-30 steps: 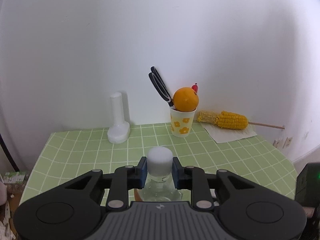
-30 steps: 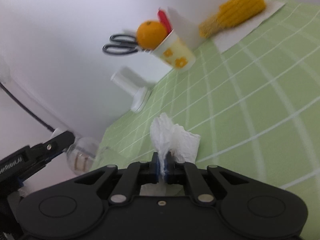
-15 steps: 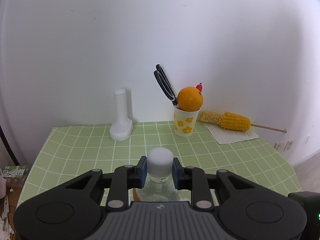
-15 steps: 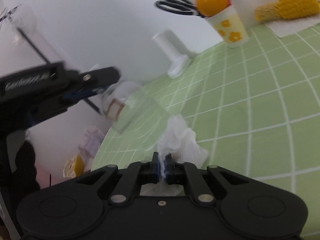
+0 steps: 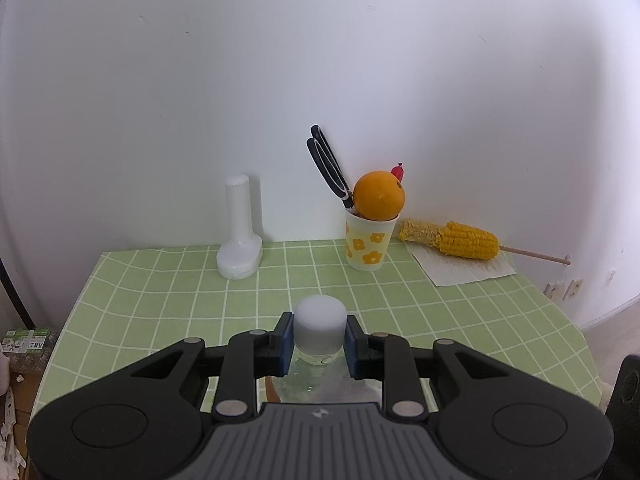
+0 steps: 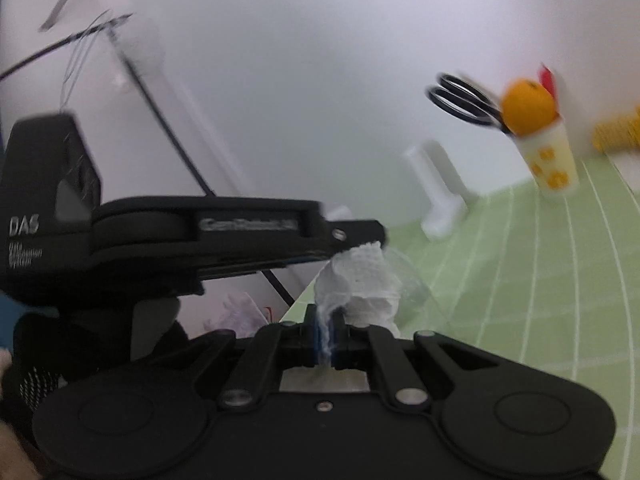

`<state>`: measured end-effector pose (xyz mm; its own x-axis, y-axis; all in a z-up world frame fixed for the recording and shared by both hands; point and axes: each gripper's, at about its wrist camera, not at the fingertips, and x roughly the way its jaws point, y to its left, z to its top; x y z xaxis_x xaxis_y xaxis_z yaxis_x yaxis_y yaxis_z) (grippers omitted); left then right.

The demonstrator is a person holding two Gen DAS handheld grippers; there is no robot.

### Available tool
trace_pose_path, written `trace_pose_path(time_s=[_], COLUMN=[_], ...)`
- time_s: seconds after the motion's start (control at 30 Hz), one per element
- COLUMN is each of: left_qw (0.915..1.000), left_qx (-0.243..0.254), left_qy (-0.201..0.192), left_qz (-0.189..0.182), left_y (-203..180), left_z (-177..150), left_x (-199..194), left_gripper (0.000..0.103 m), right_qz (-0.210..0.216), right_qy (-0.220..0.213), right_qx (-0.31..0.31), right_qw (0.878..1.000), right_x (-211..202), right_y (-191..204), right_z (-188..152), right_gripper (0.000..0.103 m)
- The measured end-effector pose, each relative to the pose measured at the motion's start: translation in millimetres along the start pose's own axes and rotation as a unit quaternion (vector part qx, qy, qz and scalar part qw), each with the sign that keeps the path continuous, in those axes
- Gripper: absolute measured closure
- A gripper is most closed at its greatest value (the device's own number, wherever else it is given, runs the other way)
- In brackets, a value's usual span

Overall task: Clean container
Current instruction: 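Hold the bottle up with the left gripper while the right gripper brings the towel over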

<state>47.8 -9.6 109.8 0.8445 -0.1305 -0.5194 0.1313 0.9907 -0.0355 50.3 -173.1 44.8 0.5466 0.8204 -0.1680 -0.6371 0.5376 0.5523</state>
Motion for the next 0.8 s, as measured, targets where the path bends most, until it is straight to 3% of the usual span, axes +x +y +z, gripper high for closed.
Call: trace_pose_path(time_s=[0.13, 0.33, 0.8], left_qw=[1.0000, 1.0000, 0.9999], left_qx=[0.003, 0.001, 0.006], left_qy=[0.003, 0.003, 0.003], left_qz=[-0.002, -0.002, -0.010], left_y=[1, -2, -5], left_z=[0, 0, 1], left_x=[0, 0, 4], left_gripper=[0.076, 0.075, 0.075], right_qz=[0.004, 0.011, -0.025], right_qy=[-0.002, 0.027, 0.096], right_qx=[-0.027, 0.010, 0.085], right_qw=[1.000, 1.000, 0.991], right_x=[8, 17, 28], right_y=[3, -11, -42], right_z=[4, -3, -26], right_gripper=[0.098, 0.099, 0.099])
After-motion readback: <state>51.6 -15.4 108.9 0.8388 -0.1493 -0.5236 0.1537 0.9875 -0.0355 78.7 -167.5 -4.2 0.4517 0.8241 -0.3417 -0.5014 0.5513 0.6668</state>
